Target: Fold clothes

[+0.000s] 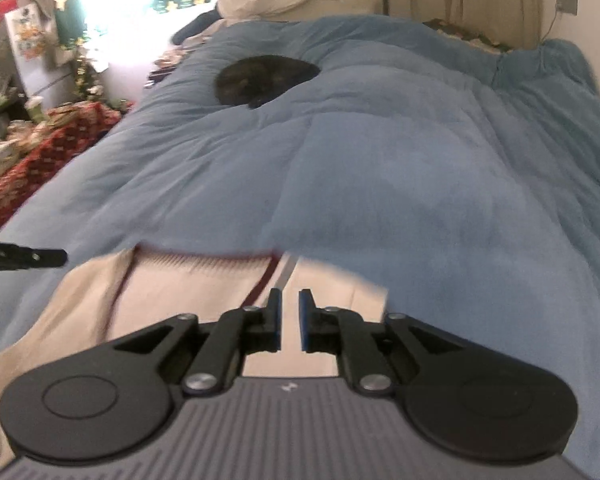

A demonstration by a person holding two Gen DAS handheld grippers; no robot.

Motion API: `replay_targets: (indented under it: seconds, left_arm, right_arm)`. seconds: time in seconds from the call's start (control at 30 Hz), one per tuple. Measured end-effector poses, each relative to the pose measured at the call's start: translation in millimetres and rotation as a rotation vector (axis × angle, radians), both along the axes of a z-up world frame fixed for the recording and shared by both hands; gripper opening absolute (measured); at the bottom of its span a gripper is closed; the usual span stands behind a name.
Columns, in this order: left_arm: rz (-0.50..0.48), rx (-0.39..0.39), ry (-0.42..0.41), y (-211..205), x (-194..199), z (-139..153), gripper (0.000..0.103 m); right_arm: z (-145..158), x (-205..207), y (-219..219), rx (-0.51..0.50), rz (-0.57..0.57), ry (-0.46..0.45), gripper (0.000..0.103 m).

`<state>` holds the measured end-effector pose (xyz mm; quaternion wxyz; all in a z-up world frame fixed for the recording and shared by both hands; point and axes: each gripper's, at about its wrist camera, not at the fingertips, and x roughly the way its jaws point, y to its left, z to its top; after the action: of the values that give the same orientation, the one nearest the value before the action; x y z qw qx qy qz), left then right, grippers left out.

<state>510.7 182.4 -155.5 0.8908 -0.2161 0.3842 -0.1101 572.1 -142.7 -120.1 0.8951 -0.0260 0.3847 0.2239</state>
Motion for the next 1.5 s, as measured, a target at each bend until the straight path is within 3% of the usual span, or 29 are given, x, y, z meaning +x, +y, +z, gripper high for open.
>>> replay_targets:
  seconds: [0.13, 0.3, 0.47, 0.7, 0.93, 1.03, 1.1, 1.23, 1.37, 1.5]
  left_arm:
    - [-0.045, 0.022, 0.048, -10.3, -68.8, 2.4, 0.003]
    - [-0.008, -0.004, 0.123, -14.1, -133.9, -3.5, 0.003]
    - [0.003, -0.019, 0.131, -11.7, -193.6, -9.6, 0.003]
    - [-0.083, -0.053, 0.133, -15.5, -244.4, -25.8, 0.003]
    - [-0.129, -0.023, -0.043, -16.5, -275.2, -18.2, 0.003]
    - [-0.163, -0.054, -0.11, -18.8, -295.6, -19.0, 0.003]
    - [-0.17, -0.034, -0.138, -21.7, -312.2, -18.9, 0.003]
    - [-0.178, -0.08, -0.122, -28.0, -350.8, -23.6, 0.003]
    - [-0.213, -0.071, -0.083, -39.2, -391.1, -35.3, 0.003]
    - [-0.188, -0.055, -0.045, -36.9, -423.7, -47.3, 0.003]
  right_arm:
    - [5.2, -82.0, -26.2, 0.066, 0.009, 0.077, 0.01]
    - [5.0, -167.9, -47.0, 0.013, 0.004, 0.144, 0.013]
    - [2.7, -230.8, -71.1, -0.027, -0.013, 0.178, 0.013]
    - [-8.6, -266.5, -78.8, -0.053, 0.004, 0.079, 0.013]
    - [-14.1, -293.6, -66.6, 0.004, 0.034, -0.089, 0.013]
    - [-23.4, -319.9, -63.8, 0.023, 0.063, -0.124, 0.015]
    - [-30.4, -342.9, -66.2, 0.022, 0.053, -0.113, 0.015]
    - [-41.5, -395.5, -81.0, 0.069, 0.028, -0.037, 0.021]
    - [-52.5, -443.0, -96.1, 0.066, 0.006, -0.051, 0.021]
    - [-58.4, -478.7, -104.6, 0.045, -0.008, -0.083, 0.021]
